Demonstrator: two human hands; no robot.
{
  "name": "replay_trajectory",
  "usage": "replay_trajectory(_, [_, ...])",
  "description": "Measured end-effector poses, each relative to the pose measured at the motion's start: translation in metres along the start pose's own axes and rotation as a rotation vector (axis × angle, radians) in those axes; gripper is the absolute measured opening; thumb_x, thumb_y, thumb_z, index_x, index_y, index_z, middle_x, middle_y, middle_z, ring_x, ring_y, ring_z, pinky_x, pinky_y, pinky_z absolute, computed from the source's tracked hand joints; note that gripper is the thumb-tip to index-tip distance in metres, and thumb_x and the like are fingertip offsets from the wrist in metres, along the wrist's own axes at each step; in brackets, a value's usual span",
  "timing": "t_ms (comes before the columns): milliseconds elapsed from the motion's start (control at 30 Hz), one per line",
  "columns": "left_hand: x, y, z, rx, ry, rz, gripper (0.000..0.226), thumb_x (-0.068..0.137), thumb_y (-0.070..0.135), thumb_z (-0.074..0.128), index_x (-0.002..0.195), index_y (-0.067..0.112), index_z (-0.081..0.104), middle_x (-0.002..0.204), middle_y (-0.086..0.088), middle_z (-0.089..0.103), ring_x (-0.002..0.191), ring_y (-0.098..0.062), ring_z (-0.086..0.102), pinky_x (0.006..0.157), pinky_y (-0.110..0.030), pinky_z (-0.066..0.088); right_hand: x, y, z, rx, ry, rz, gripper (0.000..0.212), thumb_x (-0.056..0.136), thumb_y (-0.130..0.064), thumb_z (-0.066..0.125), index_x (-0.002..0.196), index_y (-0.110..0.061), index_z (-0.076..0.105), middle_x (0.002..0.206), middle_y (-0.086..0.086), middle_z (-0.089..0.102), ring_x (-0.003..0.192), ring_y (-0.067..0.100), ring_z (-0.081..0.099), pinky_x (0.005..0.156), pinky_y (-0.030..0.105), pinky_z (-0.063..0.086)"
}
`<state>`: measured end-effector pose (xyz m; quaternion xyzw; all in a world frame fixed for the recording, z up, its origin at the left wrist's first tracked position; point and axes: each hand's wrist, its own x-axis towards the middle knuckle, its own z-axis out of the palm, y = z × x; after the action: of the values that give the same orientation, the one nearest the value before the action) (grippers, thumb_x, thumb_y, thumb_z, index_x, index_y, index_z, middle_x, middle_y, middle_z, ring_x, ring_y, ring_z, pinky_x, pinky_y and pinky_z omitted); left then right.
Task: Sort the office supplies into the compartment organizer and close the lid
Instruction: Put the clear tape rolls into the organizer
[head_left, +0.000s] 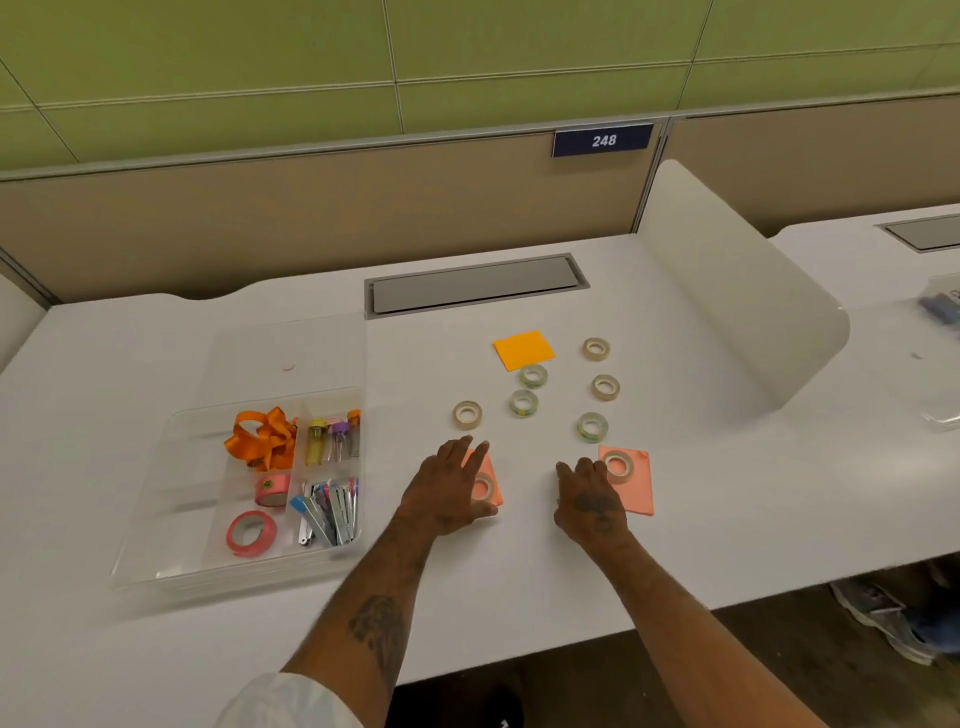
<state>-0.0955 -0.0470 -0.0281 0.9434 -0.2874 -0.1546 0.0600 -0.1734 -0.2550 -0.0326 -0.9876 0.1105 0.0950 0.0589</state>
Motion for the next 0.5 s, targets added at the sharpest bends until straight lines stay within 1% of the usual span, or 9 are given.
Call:
replay_trajectory(67, [0.002, 0.003, 0.001, 0.005, -0.008, -0.013, 0.093, 0.085, 0.065, 0.055, 0.154, 0.019, 0.013, 0.162, -0.006, 0.010, 0.146, -0.027, 0.015, 0.112, -0.045, 0.029, 0.003, 0.001, -0.006, -0.013, 0.083, 0.016, 0.033, 0.085, -0.023, 0.057, 0.115, -0.007, 0.057, 0.113, 0.015, 0.057, 0.109, 0.034, 0.050, 0.084, 0.037, 0.043])
replay_trajectory(100, [0.004, 0.004, 0.001, 0.012, -0.011, -0.019, 0.091, 0.085, 0.065, 0.055, 0.153, 0.019, 0.017, 0.160, -0.005, 0.014, 0.144, -0.027, 0.018, 0.110, -0.045, 0.032, 0.003, 0.001, -0.010, 0.001, 0.129, 0.022, 0.032, 0.084, -0.027, 0.062, 0.107, -0.006, 0.061, 0.107, 0.017, 0.060, 0.101, 0.036, 0.055, 0.079, 0.038, 0.045])
replay_trajectory(133, [0.005, 0.006, 0.002, 0.019, -0.013, -0.024, 0.087, 0.085, 0.065, 0.055, 0.152, 0.020, 0.021, 0.159, -0.005, 0.018, 0.142, -0.027, 0.022, 0.107, -0.044, 0.035, 0.004, 0.001, -0.013, 0.031, 0.172, 0.030, 0.035, 0.083, -0.032, 0.065, 0.105, -0.005, 0.063, 0.104, 0.018, 0.061, 0.096, 0.037, 0.058, 0.076, 0.039, 0.047])
replay_trajectory(167, [0.006, 0.008, 0.003, 0.029, -0.012, -0.025, 0.083, 0.085, 0.063, 0.055, 0.150, 0.021, 0.024, 0.156, -0.005, 0.022, 0.140, -0.027, 0.025, 0.104, -0.044, 0.037, 0.005, 0.002, -0.016, 0.065, 0.186, 0.042, 0.039, 0.084, -0.036, 0.064, 0.109, -0.005, 0.063, 0.107, 0.019, 0.061, 0.095, 0.037, 0.060, 0.076, 0.039, 0.048])
replay_trajectory(233, [0.008, 0.011, 0.005, 0.056, -0.011, -0.018, 0.073, 0.088, 0.056, 0.055, 0.147, 0.023, 0.030, 0.149, -0.006, 0.029, 0.134, -0.027, 0.031, 0.100, -0.042, 0.040, 0.009, 0.004, -0.018, 0.108, 0.192, 0.043, 0.046, 0.089, -0.041, 0.056, 0.122, -0.008, 0.057, 0.120, 0.017, 0.057, 0.095, 0.035, 0.062, 0.075, 0.037, 0.048])
replay_trajectory(300, [0.009, 0.014, 0.006, 0.062, -0.036, -0.018, 0.061, 0.091, 0.047, 0.055, 0.144, 0.025, 0.036, 0.144, -0.006, 0.034, 0.131, -0.027, 0.035, 0.098, -0.043, 0.042, 0.012, 0.006, -0.021, 0.151, 0.211, 0.032, 0.049, 0.090, -0.041, 0.054, 0.129, -0.010, 0.053, 0.126, 0.016, 0.053, 0.091, 0.034, 0.064, 0.071, 0.036, 0.049])
replay_trajectory(400, [0.009, 0.015, 0.003, 0.027, -0.075, -0.031, 0.051, 0.093, 0.039, 0.054, 0.141, 0.026, 0.042, 0.143, -0.007, 0.037, 0.128, -0.029, 0.040, 0.097, -0.045, 0.046, 0.013, 0.006, -0.023, 0.201, 0.227, 0.021, 0.050, 0.090, -0.037, 0.055, 0.133, -0.011, 0.051, 0.130, 0.015, 0.050, 0.093, 0.034, 0.064, 0.072, 0.037, 0.050])
replay_trajectory(500, [0.005, 0.008, -0.005, -0.056, -0.004, -0.047, 0.049, 0.095, 0.036, 0.052, 0.141, 0.024, 0.043, 0.142, -0.006, 0.038, 0.128, -0.026, 0.040, 0.097, -0.042, 0.047, 0.017, -0.003, -0.023, 0.267, 0.262, -0.002, 0.049, 0.088, -0.032, 0.059, 0.132, -0.011, 0.052, 0.126, 0.014, 0.050, 0.098, 0.033, 0.062, 0.072, 0.038, 0.051])
